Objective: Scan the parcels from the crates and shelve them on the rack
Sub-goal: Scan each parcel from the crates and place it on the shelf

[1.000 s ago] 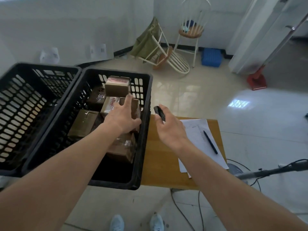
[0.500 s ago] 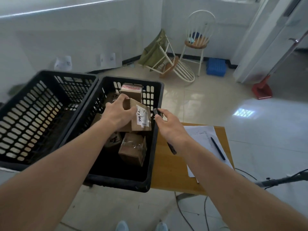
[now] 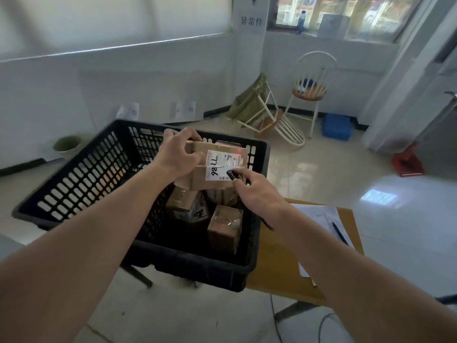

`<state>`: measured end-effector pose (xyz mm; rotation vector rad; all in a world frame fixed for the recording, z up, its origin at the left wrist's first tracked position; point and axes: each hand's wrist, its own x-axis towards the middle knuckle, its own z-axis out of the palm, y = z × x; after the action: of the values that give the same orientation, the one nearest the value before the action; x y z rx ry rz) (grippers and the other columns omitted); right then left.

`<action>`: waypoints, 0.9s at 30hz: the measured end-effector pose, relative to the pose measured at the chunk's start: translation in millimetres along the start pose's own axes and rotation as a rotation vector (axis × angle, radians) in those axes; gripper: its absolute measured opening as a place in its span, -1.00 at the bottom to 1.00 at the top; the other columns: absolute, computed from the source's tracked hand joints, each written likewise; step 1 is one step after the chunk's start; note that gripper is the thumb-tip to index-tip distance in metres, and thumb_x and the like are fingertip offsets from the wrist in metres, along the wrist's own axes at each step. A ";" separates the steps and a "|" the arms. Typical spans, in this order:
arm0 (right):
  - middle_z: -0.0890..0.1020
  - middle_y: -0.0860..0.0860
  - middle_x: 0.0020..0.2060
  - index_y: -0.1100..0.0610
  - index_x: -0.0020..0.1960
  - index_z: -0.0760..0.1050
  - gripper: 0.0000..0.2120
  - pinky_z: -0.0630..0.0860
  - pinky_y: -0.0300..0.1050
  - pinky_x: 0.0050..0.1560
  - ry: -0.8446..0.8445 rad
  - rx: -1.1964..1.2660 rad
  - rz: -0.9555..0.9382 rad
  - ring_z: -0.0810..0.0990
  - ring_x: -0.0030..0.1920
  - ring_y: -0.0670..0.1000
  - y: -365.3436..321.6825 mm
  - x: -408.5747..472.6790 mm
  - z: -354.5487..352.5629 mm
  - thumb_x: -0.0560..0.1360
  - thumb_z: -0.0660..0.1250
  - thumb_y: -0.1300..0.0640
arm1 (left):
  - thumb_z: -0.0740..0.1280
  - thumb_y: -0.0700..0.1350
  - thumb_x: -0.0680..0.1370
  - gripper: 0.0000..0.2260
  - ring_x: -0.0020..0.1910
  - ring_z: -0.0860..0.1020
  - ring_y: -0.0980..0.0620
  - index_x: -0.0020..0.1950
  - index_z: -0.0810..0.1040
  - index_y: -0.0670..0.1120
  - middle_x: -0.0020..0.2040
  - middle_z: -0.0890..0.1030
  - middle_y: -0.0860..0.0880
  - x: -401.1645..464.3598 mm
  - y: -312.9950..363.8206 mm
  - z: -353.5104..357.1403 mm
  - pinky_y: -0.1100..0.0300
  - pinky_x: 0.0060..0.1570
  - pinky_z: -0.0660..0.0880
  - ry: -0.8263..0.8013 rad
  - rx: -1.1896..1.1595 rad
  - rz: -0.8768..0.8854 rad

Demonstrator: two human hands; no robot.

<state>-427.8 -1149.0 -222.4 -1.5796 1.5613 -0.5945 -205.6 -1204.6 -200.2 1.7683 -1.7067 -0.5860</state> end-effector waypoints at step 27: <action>0.65 -0.08 -0.16 -0.13 0.54 0.45 -0.61 0.37 -0.35 -0.48 -0.085 -0.167 -0.028 0.49 -0.50 -0.23 -79.8 -17.9 37.5 0.72 0.27 -0.08 | 0.37 -0.27 0.63 -0.79 -0.02 0.57 0.02 0.14 0.61 0.03 0.12 0.46 0.04 11.7 -43.7 -101.6 0.33 -0.31 0.61 -0.044 -0.261 0.178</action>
<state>-353.3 -1131.5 -175.2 -1.7305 1.5613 -0.4148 -103.5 -1204.6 -156.1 1.4159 -1.7094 -0.7355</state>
